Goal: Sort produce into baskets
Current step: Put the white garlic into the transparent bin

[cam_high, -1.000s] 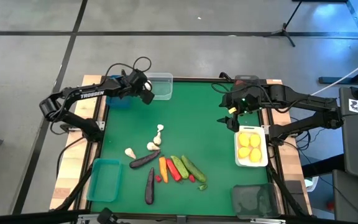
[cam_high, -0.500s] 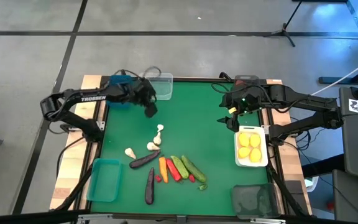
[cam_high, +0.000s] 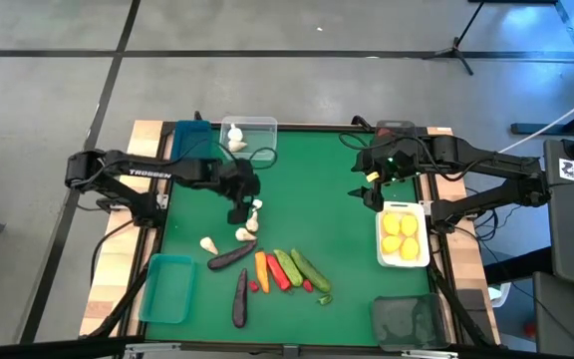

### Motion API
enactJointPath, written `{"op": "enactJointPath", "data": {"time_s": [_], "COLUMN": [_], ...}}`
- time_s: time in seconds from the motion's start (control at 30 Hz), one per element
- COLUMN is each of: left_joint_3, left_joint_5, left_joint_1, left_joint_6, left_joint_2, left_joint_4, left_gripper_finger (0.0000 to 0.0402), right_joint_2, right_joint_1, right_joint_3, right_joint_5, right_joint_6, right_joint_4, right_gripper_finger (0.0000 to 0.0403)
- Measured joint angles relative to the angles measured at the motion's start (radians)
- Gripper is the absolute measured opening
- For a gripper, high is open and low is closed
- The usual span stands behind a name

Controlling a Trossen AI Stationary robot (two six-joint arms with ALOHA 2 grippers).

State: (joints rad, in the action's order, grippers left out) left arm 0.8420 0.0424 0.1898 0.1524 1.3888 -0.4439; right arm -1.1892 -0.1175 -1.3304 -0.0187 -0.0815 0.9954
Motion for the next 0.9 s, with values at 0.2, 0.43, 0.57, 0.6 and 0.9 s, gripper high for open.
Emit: {"op": "enactJointPath", "data": {"time_s": [0.2,0.43,0.57,0.6,0.9], "left_joint_3": [-0.079,-0.213,-0.267,-0.276,-0.347], "left_joint_5": [0.037,0.027,0.025,0.025,0.024], "left_joint_1": [-0.025,0.001,0.014,0.017,0.063], "left_joint_6": [0.036,0.033,0.020,0.018,0.015], "left_joint_2": [0.000,0.000,0.000,0.000,0.003], "left_joint_4": [0.141,0.333,0.418,0.433,0.562], "left_gripper_finger": [0.0210,0.0210,0.0210,0.0210,0.0210], "right_joint_2": [0.000,0.000,0.000,0.000,0.000], "right_joint_1": [0.000,0.000,0.000,0.000,0.000], "right_joint_3": [0.000,0.000,0.000,0.000,0.000], "right_joint_5": [0.000,0.000,0.000,0.000,0.000], "right_joint_6": [0.000,0.000,0.000,0.000,0.000], "right_joint_4": [0.000,0.000,0.000,0.000,-0.001], "right_gripper_finger": [0.0335,0.0335,0.0335,0.0335,0.0335]}}
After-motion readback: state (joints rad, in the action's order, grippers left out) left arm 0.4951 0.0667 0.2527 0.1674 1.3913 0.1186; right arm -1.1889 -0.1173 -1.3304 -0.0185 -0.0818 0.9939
